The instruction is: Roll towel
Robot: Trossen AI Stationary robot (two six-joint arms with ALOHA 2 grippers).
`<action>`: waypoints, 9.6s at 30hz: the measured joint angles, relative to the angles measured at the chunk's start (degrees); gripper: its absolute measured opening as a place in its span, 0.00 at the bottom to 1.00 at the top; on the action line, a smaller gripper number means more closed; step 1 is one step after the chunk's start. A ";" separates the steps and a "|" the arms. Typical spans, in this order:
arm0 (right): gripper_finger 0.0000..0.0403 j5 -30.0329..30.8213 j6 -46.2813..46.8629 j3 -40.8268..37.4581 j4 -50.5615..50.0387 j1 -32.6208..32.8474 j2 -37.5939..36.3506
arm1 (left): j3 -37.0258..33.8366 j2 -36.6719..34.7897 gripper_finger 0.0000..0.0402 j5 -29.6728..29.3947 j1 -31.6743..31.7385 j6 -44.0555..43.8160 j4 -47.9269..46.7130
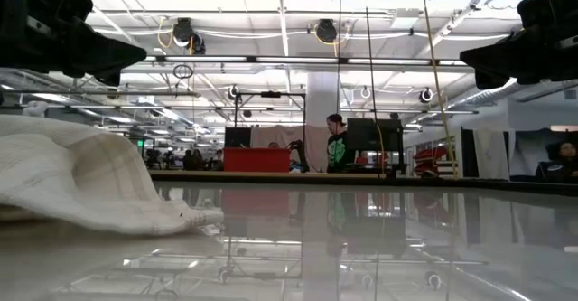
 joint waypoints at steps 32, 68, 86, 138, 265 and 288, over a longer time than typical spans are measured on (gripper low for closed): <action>0.00 0.02 3.39 0.01 1.28 0.00 -0.01 | 0.00 -0.01 0.06 0.00 0.00 0.00 -0.01; 0.00 -1.68 10.68 38.77 -13.92 0.02 25.82 | -0.01 -0.02 0.06 0.00 0.00 0.00 0.18; 0.00 -1.68 12.09 52.40 -17.30 0.02 41.85 | -0.02 -0.02 0.06 -0.02 0.00 0.00 0.33; 0.00 -1.73 12.46 52.35 -21.06 0.21 66.61 | 60.83 45.77 0.06 8.40 -1.04 -0.67 -35.44; 0.06 10.60 27.36 90.53 -63.92 23.90 113.49 | 49.03 67.59 0.01 -27.53 -39.42 -26.44 -39.08; 0.61 19.69 12.83 90.63 -21.20 20.23 114.97 | 48.96 76.69 0.44 -18.39 -43.89 -37.62 -22.61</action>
